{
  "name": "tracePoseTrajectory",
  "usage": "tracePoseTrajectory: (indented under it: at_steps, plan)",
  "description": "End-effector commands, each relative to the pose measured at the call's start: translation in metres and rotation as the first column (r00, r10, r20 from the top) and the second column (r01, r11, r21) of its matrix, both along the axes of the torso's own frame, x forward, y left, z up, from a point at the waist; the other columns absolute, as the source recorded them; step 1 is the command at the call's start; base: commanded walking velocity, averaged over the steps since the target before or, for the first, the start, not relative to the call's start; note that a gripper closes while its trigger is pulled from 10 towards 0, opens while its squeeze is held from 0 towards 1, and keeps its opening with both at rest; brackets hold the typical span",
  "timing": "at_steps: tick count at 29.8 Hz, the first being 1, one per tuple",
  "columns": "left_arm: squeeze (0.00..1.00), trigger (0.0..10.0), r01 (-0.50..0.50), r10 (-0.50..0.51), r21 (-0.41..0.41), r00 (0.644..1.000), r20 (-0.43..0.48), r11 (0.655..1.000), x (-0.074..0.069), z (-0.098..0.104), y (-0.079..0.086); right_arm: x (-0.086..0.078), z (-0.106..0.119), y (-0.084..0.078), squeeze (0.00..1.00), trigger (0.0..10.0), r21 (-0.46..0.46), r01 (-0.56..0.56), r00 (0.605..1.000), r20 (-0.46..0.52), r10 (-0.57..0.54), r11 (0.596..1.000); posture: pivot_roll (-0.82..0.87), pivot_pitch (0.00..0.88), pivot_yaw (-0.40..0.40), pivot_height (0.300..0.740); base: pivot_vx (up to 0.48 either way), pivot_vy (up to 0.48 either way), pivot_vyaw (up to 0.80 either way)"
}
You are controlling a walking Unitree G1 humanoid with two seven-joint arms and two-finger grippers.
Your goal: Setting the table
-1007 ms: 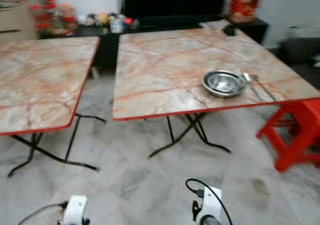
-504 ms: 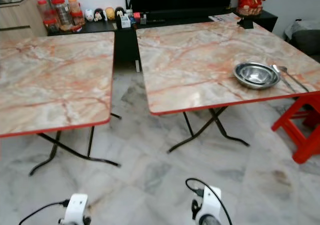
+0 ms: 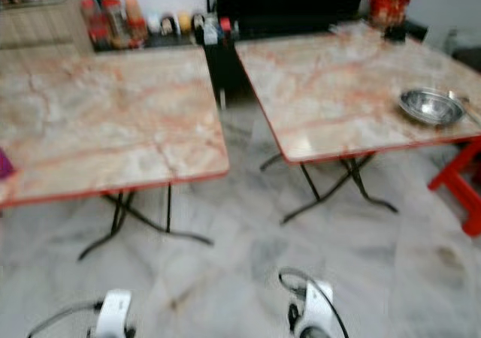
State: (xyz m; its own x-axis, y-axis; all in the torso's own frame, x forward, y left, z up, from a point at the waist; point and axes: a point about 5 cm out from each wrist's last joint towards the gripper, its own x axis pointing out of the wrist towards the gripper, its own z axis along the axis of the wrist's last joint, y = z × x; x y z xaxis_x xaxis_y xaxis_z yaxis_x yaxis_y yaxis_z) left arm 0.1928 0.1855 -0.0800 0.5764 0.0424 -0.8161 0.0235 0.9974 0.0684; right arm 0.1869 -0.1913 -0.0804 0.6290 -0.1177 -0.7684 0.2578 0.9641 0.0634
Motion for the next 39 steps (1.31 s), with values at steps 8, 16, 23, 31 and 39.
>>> tracePoseTrajectory:
  at_steps: [8, 16, 23, 31, 39]
  plan:
    - [0.00, 10.0, -0.006, 0.006, 0.000, 1.000, -0.003, 1.000, 0.0005, 0.0002, 0.0011, -0.0021, -0.0011, -0.0002, 0.00, 10.0, -0.002, 0.000, 1.000, -0.011, 0.000, 1.000, -0.06, 0.000, 0.024, 0.740, 0.000, 0.443, 0.00]
    - [0.00, 10.0, -0.003, 0.003, 0.006, 1.000, -0.003, 1.000, 0.0001, 0.0002, 0.0024, 0.0009, 0.0001, 0.0016, 0.00, 10.0, -0.002, -0.022, 1.000, -0.005, 0.022, 1.000, -0.05, 0.000, 0.024, 0.740, 0.000, 0.443, 0.00]
    - [0.00, 10.0, 0.005, -0.005, 0.009, 1.000, -0.004, 1.000, -0.0002, 0.0001, 0.0023, 0.0031, 0.0012, 0.0023, 0.00, 10.0, -0.030, -0.069, 0.998, -0.001, 0.069, 0.997, -0.05, 0.000, 0.025, 0.740, 0.000, 0.444, 0.65]
    - [0.00, 10.0, 0.018, -0.018, 0.023, 1.000, 0.006, 1.000, 0.0014, 0.0009, 0.0010, 0.0017, 0.0006, 0.0014, 0.00, 10.0, -0.009, -0.037, 0.999, 0.000, 0.037, 0.999, -0.05, 0.000, 0.023, 0.740, 0.000, 0.041, 0.00]
    - [0.00, 10.0, -0.015, 0.015, 0.001, 1.000, 0.017, 1.000, 0.0032, 0.0018, 0.0008, 0.0013, 0.0004, 0.0014, 0.00, 10.0, -0.004, -0.033, 0.999, -0.002, 0.033, 0.999, -0.04, 0.000, 0.018, 0.740, 0.000, 0.000, 0.00]
